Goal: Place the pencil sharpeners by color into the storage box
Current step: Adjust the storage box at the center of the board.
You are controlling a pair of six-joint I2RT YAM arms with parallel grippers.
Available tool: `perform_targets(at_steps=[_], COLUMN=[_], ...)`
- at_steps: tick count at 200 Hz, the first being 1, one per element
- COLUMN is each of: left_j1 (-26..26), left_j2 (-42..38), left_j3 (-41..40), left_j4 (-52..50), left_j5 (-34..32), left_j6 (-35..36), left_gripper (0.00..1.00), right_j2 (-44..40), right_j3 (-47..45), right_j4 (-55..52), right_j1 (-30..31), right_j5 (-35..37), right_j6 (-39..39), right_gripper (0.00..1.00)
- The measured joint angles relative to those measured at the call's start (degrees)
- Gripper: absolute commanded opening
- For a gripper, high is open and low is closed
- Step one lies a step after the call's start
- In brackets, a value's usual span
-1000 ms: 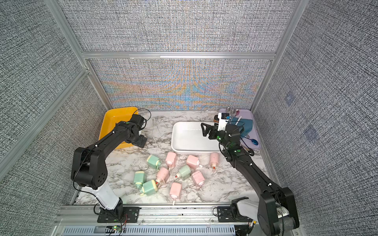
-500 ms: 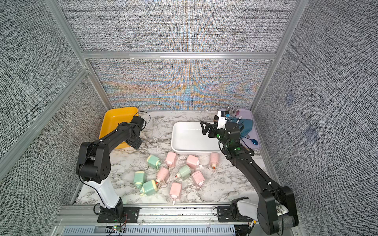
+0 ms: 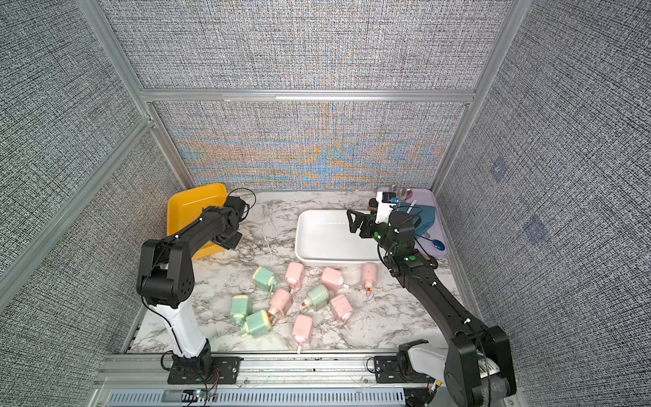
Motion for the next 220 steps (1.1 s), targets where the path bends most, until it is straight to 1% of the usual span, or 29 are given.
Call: perform_targets(at_steps=[20, 51, 60, 65, 89, 96, 126, 134, 146, 158, 170, 180, 193, 220], left_j1=[-0.1, -0.2, -0.2, -0.2, -0.8, -1.3, -3.6, -4.1, -4.5, -4.8, -5.0, -5.2, -5.2, -5.1], left_j2=[1.4, 5.3, 6.6, 7.4, 9.8, 10.6, 13.7, 14.4, 15.3, 16.0, 15.8, 15.0, 13.3, 8.8], left_j3=[3.7, 11.2, 13.2, 14.2, 18.0, 19.3, 23.6, 24.2, 25.0, 25.9, 26.1, 26.2, 26.1, 22.4], left_j4=[-2.2, -6.0, -6.9, -7.3, -8.6, -8.4, -5.6, -4.3, -2.4, -1.2, -0.6, -0.5, -1.0, -2.0], left_j5=[3.8, 9.2, 11.1, 13.3, 17.5, 18.9, 25.6, 27.4, 30.3, 32.7, 34.2, 34.2, 33.6, 29.5], left_j6=[-2.1, -7.5, -10.1, -12.5, -19.9, -21.8, -29.2, -31.0, -33.3, -34.8, -35.4, -35.6, -34.0, -28.3], left_gripper=[0.19, 0.19, 0.19, 0.19, 0.18, 0.16, 0.16, 0.2, 0.29, 0.44, 0.61, 0.69, 0.72, 0.73], right_j2=[-0.6, -1.2, -1.3, -1.4, -1.3, -1.2, -0.4, -0.4, -0.5, -0.6, -0.9, -1.1, -1.4, -1.6], right_j3=[-0.6, -0.7, -0.7, -0.7, -0.7, -0.7, -0.2, -0.1, -0.1, -0.2, -0.4, -0.5, -0.6, -0.7], right_j4=[0.0, 0.0, 0.0, 0.0, 0.0, 0.0, -0.5, -0.5, -0.6, -0.9, -1.3, -1.5, -1.9, -2.1], right_j1=[0.1, 0.1, 0.1, 0.1, 0.2, 0.2, 0.2, 0.2, 0.2, 0.2, 0.2, 0.2, 0.2, 0.2], right_j5=[0.7, 1.4, 1.4, 1.6, 1.8, 1.8, 1.8, 1.8, 1.8, 2.0, 2.5, 2.7, 2.9, 3.7], right_j6=[0.0, 0.2, 0.2, 0.2, 0.2, 0.2, 0.3, 0.4, 0.6, 0.6, 0.6, 0.6, 0.5, 0.3], right_gripper=[0.99, 0.99, 0.99, 0.99, 0.99, 0.99, 0.99, 0.99, 0.99, 0.99, 0.99, 0.99, 0.99, 0.99])
